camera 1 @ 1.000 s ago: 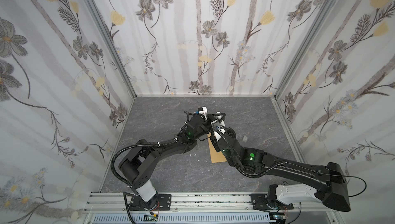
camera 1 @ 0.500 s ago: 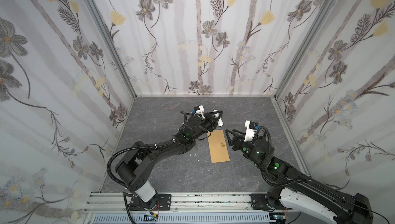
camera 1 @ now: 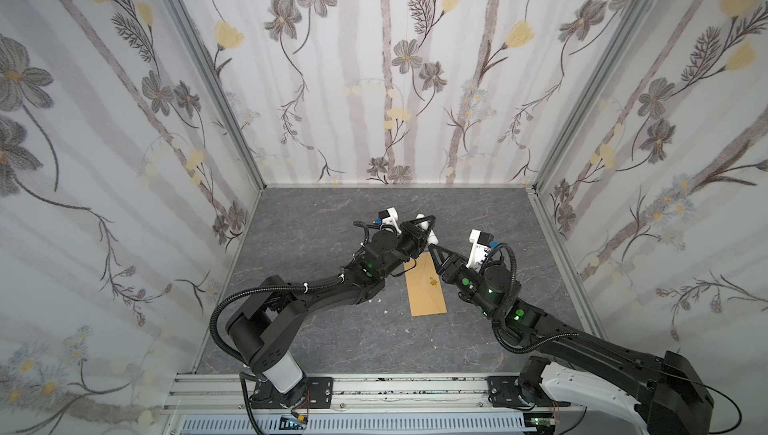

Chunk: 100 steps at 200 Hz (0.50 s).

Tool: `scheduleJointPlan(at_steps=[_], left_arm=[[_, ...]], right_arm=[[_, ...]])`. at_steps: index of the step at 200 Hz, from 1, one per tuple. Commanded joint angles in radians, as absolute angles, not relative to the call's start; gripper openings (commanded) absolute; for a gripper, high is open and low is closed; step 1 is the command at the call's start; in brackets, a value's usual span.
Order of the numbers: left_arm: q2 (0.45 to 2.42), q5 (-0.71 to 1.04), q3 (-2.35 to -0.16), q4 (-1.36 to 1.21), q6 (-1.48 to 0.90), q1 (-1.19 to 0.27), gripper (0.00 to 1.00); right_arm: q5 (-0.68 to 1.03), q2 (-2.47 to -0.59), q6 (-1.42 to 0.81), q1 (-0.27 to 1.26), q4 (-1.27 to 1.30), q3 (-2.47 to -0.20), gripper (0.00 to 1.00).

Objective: Place the letter into the envelope and seal it

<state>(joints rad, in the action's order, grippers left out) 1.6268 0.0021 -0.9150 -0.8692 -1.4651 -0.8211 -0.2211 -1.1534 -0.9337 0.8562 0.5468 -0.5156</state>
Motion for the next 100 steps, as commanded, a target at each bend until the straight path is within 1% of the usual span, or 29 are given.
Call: scheduleJointPlan(at_steps=[1, 21, 65, 84, 100], left_arm=[[1.628, -0.030, -0.908, -0.922, -1.450, -0.822, 0.00], [1.627, -0.041, -0.904, -0.926, -1.451, -0.827, 0.00], [1.628, -0.066, -0.899, -0.936, -1.459, -0.837, 0.00], [1.629, -0.071, -0.900, -0.940, -1.461, -0.838, 0.00], [1.629, -0.074, -0.896, -0.943, -1.462, -0.838, 0.00]], right_arm=[[-0.254, -1.160, -0.966, 0.856, 0.630, -0.512, 0.46], [-0.266, -1.171, -0.972, 0.852, 0.635, -0.515, 0.44], [-0.261, -1.215, -0.986, 0.841, 0.664, -0.530, 0.44], [-0.250, -1.232, -0.989, 0.839, 0.672, -0.539, 0.41], [-0.248, -1.238, -0.992, 0.836, 0.678, -0.541, 0.36]])
